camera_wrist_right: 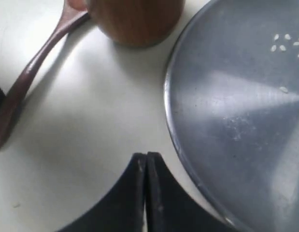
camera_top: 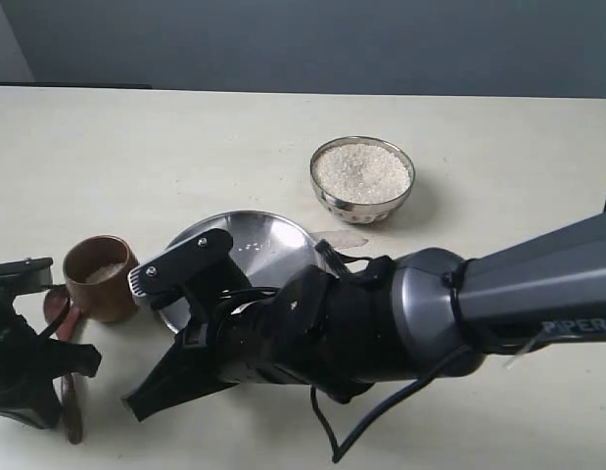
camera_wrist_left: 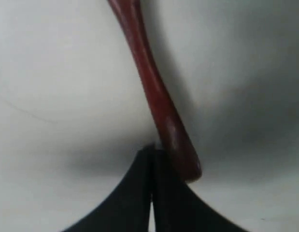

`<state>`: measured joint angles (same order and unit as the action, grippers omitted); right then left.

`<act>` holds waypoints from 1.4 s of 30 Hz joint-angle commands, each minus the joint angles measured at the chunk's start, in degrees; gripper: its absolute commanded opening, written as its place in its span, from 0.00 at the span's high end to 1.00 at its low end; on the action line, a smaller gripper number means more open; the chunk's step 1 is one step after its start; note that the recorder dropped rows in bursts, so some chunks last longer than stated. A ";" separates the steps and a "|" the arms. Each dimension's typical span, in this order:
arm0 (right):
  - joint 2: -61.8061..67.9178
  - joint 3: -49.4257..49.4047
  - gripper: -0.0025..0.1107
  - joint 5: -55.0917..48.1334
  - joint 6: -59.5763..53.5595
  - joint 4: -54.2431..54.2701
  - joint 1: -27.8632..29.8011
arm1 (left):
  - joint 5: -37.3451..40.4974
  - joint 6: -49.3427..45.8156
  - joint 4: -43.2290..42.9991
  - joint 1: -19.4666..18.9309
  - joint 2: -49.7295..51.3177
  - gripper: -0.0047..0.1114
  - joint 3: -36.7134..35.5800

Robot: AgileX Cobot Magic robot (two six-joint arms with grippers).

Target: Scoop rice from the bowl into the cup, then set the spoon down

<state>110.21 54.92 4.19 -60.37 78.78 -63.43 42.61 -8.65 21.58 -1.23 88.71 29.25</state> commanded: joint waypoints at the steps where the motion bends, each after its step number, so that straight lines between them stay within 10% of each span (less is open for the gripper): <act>1: -0.63 -0.27 0.98 -1.85 -0.11 -0.31 0.04 | 0.94 -10.49 13.08 0.25 0.03 0.96 -0.19; 8: -0.63 0.75 0.96 -6.87 -0.11 -2.38 0.04 | 3.42 -14.30 12.30 0.13 -1.32 0.96 0.09; 15: -0.63 4.62 0.72 -8.68 -1.26 -2.24 -0.06 | -2.79 -7.24 6.57 0.13 -14.65 0.96 0.22; 27: 8.62 13.61 0.72 4.01 -1.02 -0.82 -7.77 | 2.79 11.43 -15.33 0.13 -39.96 0.96 0.35; 37: 12.65 16.86 0.72 10.37 -1.02 3.92 -10.24 | 7.68 13.14 -16.76 0.13 -51.61 0.96 0.35; 42: 13.45 16.86 0.55 9.29 -1.02 6.17 -10.24 | 7.93 14.06 -16.29 0.13 -53.61 0.96 0.35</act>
<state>123.11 71.40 13.74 -61.07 83.61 -73.50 50.39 4.69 5.07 -1.23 36.17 29.42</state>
